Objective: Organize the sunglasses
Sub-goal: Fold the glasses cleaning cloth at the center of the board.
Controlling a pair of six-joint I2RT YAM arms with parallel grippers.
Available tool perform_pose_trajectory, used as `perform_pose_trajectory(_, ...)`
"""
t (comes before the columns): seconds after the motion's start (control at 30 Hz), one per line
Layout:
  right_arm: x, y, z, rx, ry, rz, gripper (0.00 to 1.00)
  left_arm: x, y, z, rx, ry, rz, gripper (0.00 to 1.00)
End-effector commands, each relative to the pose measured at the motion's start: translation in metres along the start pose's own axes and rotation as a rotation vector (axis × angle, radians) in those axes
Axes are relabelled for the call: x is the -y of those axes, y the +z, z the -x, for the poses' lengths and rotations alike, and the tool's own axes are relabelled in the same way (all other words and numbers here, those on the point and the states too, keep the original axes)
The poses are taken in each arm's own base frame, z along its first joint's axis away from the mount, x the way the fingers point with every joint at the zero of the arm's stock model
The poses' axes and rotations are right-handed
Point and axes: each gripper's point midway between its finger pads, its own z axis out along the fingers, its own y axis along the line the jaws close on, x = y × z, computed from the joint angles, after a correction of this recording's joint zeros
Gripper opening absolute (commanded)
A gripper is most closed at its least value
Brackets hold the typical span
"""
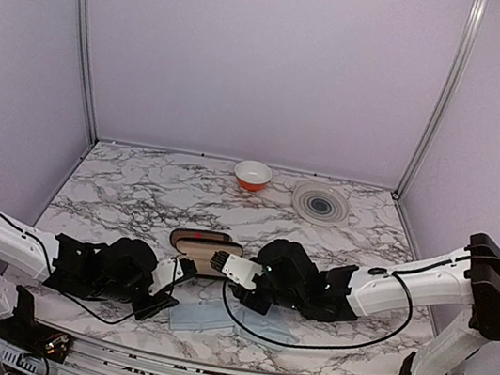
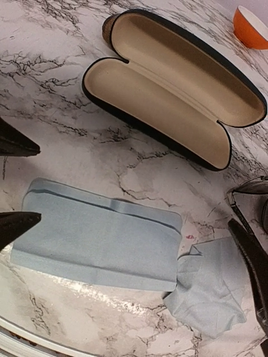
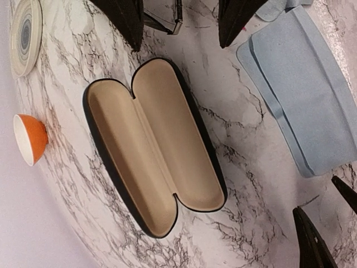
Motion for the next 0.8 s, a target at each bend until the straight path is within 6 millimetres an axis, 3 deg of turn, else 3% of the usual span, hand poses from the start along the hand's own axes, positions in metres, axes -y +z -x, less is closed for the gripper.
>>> perform_pose_trajectory(0.0,0.007,-0.018,0.021,0.114,0.023,-0.008,0.44,0.014,-0.011,0.004,0.076,0.066,-0.082,0.35)
perform_pose_trajectory(0.2,0.000,-0.032,0.015,0.154,-0.002,0.020,0.44,0.053,-0.024,-0.001,0.164,0.251,-0.188,0.35)
perform_pose_trajectory(0.57,-0.031,-0.037,0.008,0.155,0.091,0.197,0.41,0.059,-0.025,-0.004,0.167,0.317,-0.178,0.34)
perform_pose_trajectory(0.77,-0.052,-0.042,-0.016,0.092,0.200,0.285,0.21,0.058,-0.025,-0.003,0.162,0.318,-0.167,0.34)
